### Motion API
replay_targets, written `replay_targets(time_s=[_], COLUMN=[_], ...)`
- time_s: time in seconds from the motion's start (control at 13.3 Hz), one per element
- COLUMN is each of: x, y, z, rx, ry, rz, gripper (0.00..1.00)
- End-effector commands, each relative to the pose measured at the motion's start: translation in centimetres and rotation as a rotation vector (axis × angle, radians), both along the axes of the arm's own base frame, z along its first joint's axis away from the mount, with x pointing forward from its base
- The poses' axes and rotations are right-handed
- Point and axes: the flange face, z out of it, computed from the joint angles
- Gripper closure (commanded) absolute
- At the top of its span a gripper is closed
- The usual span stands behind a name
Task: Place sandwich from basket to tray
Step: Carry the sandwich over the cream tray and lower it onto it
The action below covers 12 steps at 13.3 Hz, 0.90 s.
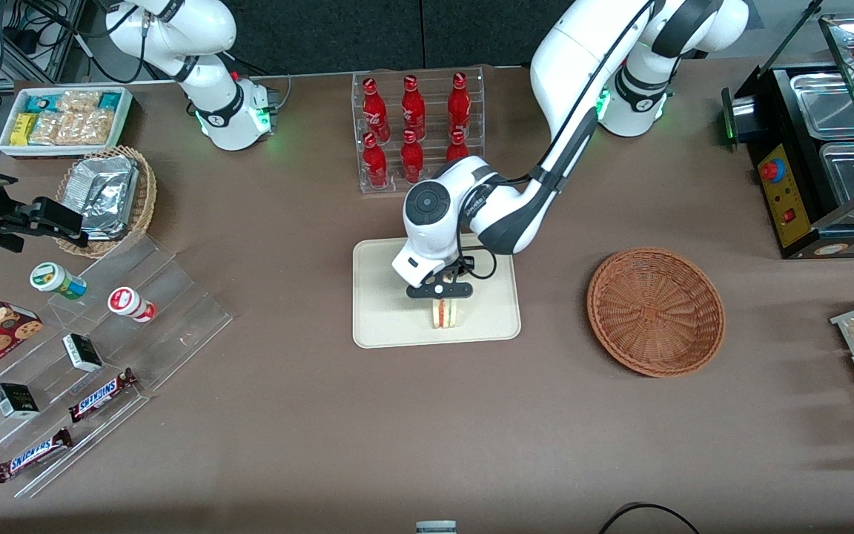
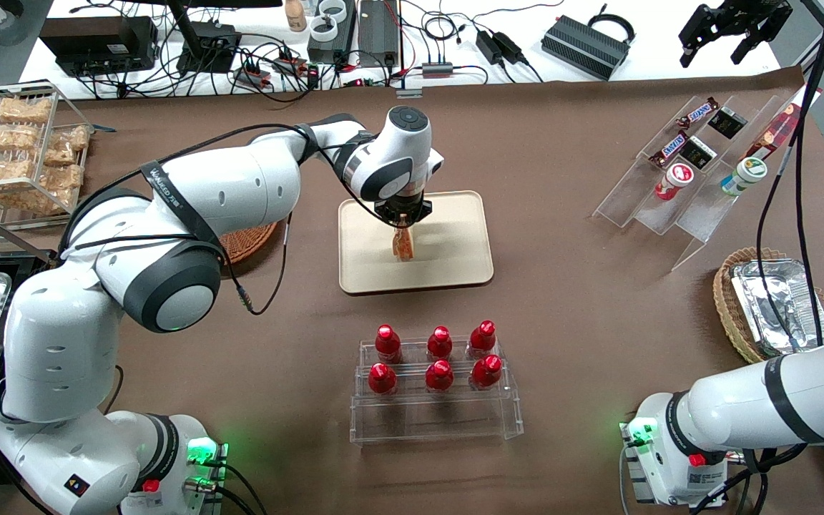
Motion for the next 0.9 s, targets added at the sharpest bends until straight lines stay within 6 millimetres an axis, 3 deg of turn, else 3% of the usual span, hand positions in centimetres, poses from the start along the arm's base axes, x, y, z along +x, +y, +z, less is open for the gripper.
replay_targets(time_s=[0.0,0.07,0.15,0.45,0.82], x=[0.3,0.3,0.3,0.7,1.9], y=[-0.5,-0.5,-0.5,-0.4,1.0], z=[-0.2,-0.2,-0.2,1.2,9.9], rx=[0.006,0.006,0.008,-0.004,-0.036], ry=[-0.024,-0.026,-0.026,-0.032,-0.078], rz=[-0.004,-0.006,-0.007,0.008,0.082], gripper=[0.71,0.12,0.0,0.0,0.0])
